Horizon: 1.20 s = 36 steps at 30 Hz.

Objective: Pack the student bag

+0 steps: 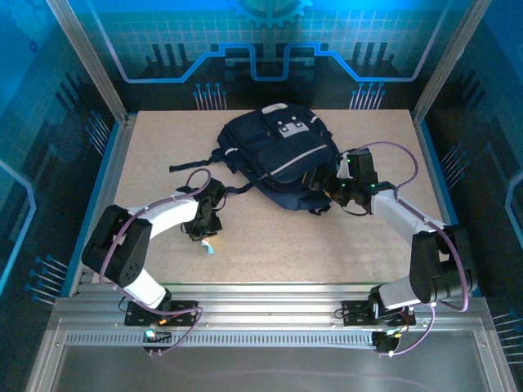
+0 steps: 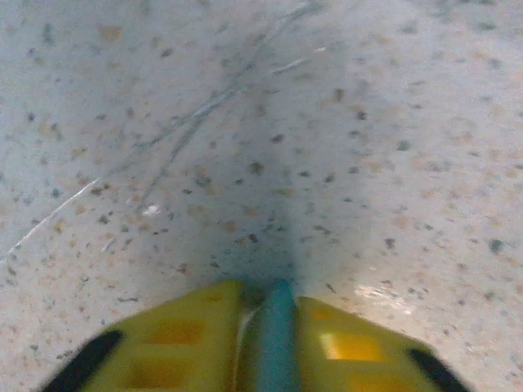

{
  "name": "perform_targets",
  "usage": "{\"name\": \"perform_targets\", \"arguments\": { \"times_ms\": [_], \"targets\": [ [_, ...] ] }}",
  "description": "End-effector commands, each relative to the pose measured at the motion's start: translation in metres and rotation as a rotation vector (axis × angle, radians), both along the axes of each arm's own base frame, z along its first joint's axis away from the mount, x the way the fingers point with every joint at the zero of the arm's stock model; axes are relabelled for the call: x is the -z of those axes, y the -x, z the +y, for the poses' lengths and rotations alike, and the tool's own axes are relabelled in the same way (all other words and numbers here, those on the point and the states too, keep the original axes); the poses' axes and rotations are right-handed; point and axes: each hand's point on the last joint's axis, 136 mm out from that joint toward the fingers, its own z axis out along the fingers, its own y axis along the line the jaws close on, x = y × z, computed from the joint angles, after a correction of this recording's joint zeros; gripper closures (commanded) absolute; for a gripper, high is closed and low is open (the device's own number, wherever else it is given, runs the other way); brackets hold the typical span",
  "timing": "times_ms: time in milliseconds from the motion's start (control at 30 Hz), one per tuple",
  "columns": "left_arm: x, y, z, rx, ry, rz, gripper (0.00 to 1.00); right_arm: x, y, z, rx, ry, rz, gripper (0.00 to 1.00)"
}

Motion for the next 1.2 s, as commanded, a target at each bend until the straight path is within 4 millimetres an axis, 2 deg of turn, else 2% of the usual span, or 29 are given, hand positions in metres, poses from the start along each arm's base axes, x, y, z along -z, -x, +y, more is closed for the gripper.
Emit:
{"name": "perform_targets", "arguments": {
  "times_ms": [0, 67, 133, 233, 333, 400, 467, 533, 600, 700, 767, 867, 1033, 1067, 1167],
  "targets": [
    [-0.014, -0.004, -0.01, 0.037, 0.044, -0.001, 0.88, 0.0, 0.003, 0.005, -0.009, -0.005, 0.004, 0.0],
    [-0.028, -0.017, -0.019, 0.046, 0.076, -0.037, 0.81, -0.003, 0.003, 0.007, -0.02, -0.006, -0.001, 0.0],
    [-0.043, -0.031, -0.03, 0.055, 0.119, -0.077, 0.78, -0.006, 0.004, 0.008, -0.032, -0.002, -0.009, 0.0],
    [-0.071, -0.059, -0.051, 0.058, 0.206, -0.167, 0.68, -0.01, 0.008, 0.013, -0.062, -0.013, -0.018, 0.0],
    [-0.099, -0.091, -0.077, 0.048, 0.326, -0.273, 0.66, -0.02, 0.011, 0.024, -0.114, -0.054, -0.045, 0.0],
    [-0.113, -0.11, -0.095, 0.029, 0.421, -0.335, 0.71, -0.029, 0.013, 0.034, -0.155, -0.091, -0.069, 0.0],
    [-0.122, -0.126, -0.114, 0.023, 0.509, -0.395, 0.86, -0.034, 0.016, 0.042, -0.185, -0.11, -0.086, 0.01],
    [-0.122, -0.133, -0.123, 0.036, 0.523, -0.414, 0.94, -0.033, 0.019, 0.045, -0.196, -0.102, -0.083, 0.01],
    [-0.115, -0.131, -0.122, 0.054, 0.499, -0.381, 0.89, -0.032, 0.02, 0.044, -0.192, -0.091, -0.082, 0.01],
    [-0.102, -0.124, -0.11, 0.082, 0.413, -0.339, 0.68, -0.03, 0.02, 0.04, -0.18, -0.072, -0.084, 0.0],
    [-0.094, -0.117, -0.097, 0.093, 0.339, -0.32, 0.5, -0.026, 0.02, 0.04, -0.178, -0.068, -0.072, 0.0],
    [-0.084, -0.103, -0.079, 0.115, 0.243, -0.273, 0.31, -0.022, 0.021, 0.042, -0.177, -0.065, -0.058, 0.0],
    [-0.06, -0.075, -0.064, 0.125, 0.172, -0.174, 0.14, -0.018, 0.02, 0.04, -0.162, -0.054, -0.05, 0.0],
    [-0.055, -0.071, -0.065, 0.128, 0.168, -0.161, 0.09, -0.017, 0.02, 0.04, -0.159, -0.054, -0.049, 0.0],
    [-0.042, -0.063, -0.069, 0.147, 0.151, -0.129, 0.05, -0.016, 0.02, 0.04, -0.156, -0.055, -0.045, 0.0]
  ]
}}
